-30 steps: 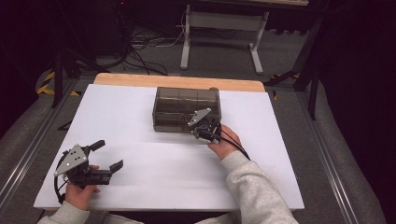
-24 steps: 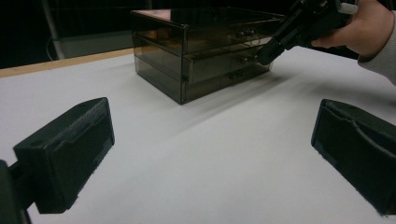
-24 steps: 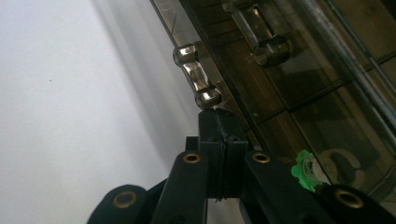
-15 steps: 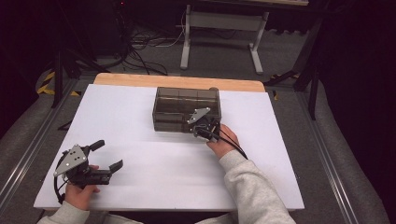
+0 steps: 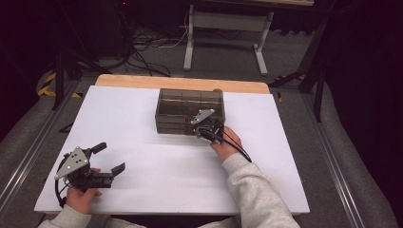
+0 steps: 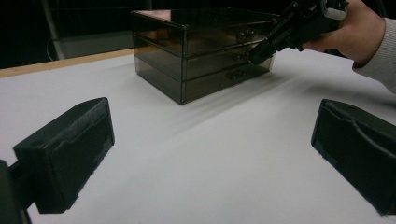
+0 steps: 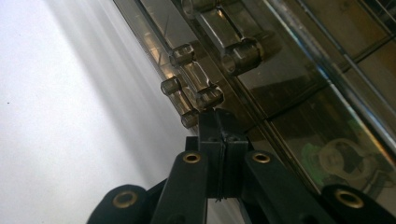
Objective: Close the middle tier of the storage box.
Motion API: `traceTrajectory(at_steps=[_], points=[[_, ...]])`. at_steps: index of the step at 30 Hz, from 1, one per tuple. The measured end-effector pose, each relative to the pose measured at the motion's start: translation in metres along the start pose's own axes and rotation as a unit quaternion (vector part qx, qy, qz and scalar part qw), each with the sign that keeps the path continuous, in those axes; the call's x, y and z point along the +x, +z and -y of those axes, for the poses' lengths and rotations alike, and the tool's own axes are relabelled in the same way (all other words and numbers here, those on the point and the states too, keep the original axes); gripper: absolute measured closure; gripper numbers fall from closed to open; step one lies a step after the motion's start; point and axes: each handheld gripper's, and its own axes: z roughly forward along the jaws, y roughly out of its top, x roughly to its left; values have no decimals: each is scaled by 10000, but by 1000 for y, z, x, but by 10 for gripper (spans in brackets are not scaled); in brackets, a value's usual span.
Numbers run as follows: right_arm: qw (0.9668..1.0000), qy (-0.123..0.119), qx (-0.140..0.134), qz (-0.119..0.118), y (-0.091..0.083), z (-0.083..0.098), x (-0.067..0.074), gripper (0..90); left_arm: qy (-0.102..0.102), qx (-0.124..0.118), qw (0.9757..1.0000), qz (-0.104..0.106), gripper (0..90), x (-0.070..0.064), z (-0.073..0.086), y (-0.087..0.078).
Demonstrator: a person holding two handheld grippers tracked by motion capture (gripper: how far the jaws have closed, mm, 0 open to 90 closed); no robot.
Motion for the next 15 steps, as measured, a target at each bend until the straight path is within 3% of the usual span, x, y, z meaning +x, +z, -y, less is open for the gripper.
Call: traceTrajectory(at_steps=[5,8,15], points=[[9998,11,4,-195,-8,0,-1,845,-9,20,10000,10,3,0,0,1],[9990,23,-67,-446,-16,-1,-2,770,5,39,10000,10,3,0,0,1],[9978,0,-351,-560,-33,-4,1,639,6,36,10000,3,3,0,0,1]])
